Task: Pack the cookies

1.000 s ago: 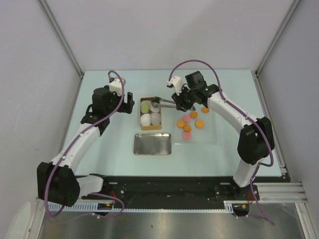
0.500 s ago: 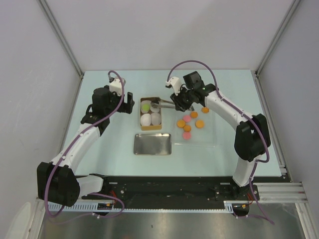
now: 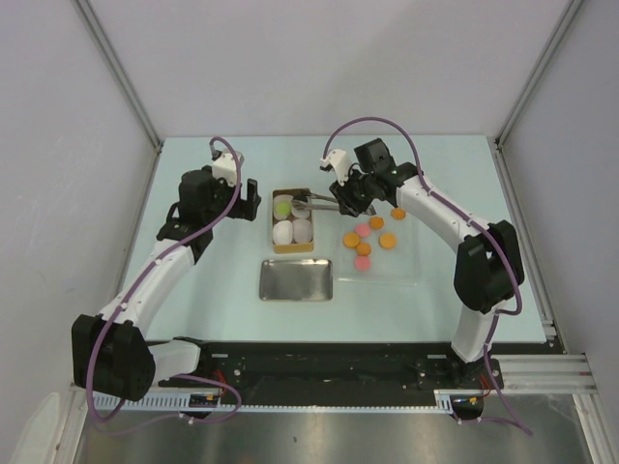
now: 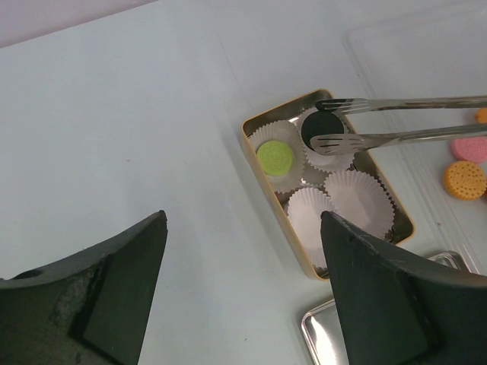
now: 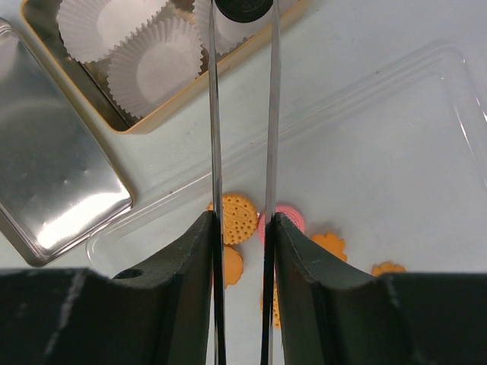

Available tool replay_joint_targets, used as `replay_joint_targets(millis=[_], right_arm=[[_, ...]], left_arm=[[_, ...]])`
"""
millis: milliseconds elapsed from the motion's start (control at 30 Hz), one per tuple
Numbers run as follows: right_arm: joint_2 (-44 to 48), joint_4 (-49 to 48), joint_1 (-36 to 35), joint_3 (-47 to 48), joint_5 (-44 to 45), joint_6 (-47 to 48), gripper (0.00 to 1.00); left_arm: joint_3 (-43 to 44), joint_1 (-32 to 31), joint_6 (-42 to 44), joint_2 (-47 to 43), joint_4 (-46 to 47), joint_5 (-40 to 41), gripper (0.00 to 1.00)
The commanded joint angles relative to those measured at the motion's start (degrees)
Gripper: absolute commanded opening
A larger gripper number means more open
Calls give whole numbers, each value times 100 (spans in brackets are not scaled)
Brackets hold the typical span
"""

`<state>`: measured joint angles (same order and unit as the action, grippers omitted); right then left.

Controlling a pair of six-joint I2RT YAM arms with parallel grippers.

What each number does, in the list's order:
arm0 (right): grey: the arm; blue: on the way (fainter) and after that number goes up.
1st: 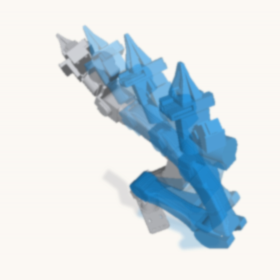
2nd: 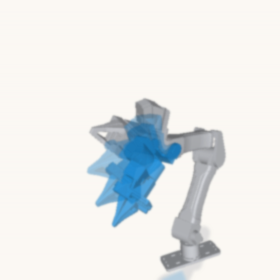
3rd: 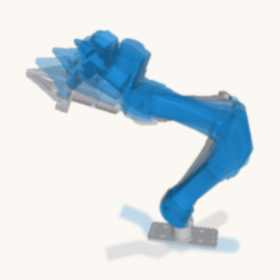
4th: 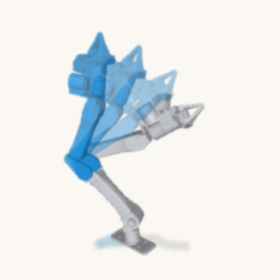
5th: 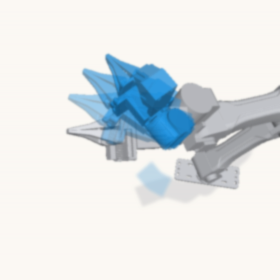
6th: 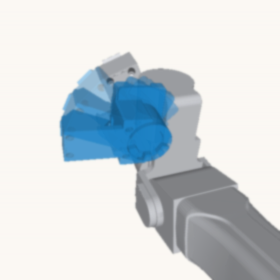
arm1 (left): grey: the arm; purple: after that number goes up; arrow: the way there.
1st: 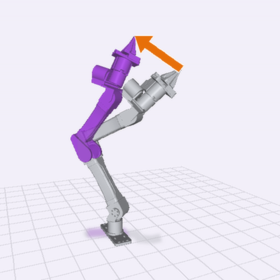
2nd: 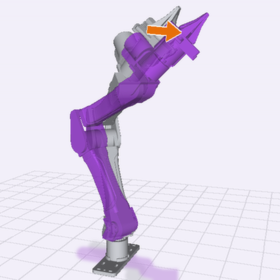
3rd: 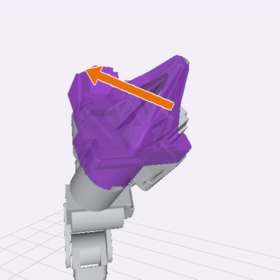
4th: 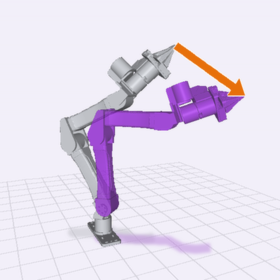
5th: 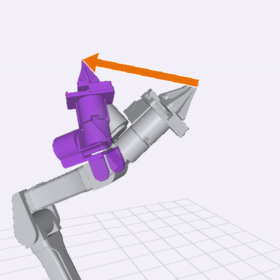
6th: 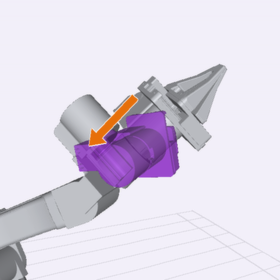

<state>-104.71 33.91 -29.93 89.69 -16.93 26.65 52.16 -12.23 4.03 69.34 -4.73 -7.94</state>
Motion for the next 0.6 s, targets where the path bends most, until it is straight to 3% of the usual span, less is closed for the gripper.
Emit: replay_joint_targets(millis=[0, 567], right_arm=[[56, -113, -30, 216, 40, 50, 34], [178, -113, -39, 101, 93, 68, 42]], left_arm=[[-39, 36, 19, -123, 192, -102, 87], [-48, 36, 27, -175, 166, -102, 87]])
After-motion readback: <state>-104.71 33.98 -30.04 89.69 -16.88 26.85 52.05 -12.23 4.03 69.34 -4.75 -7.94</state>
